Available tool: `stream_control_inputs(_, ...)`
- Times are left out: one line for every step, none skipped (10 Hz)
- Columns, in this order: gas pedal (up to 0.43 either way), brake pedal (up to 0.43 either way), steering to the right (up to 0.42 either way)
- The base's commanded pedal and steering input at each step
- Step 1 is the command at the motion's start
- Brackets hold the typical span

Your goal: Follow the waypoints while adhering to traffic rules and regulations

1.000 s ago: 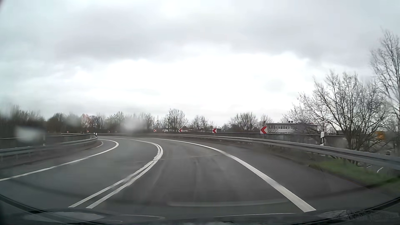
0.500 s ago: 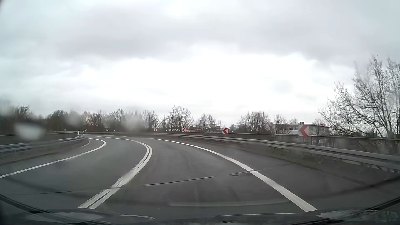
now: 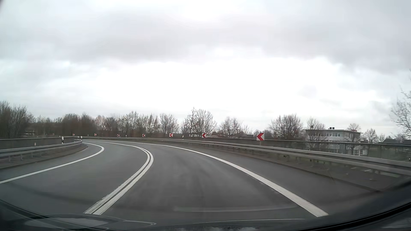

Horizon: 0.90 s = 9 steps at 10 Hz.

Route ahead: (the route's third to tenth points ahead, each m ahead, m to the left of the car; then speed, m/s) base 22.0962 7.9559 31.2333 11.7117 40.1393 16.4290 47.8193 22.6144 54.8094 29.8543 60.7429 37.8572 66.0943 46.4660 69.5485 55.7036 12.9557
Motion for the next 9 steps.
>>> stream_control_inputs(0.157,0.0,-0.062)
stream_control_inputs(0.157,0.0,-0.067)
stream_control_inputs(0.157,0.0,-0.068)
stream_control_inputs(0.157,0.0,-0.069)
stream_control_inputs(0.157,0.0,-0.069)
stream_control_inputs(0.157,0.0,-0.069)
stream_control_inputs(0.157,0.0,-0.068)
stream_control_inputs(0.157,0.0,-0.068)
stream_control_inputs(0.15,0.0,-0.068)
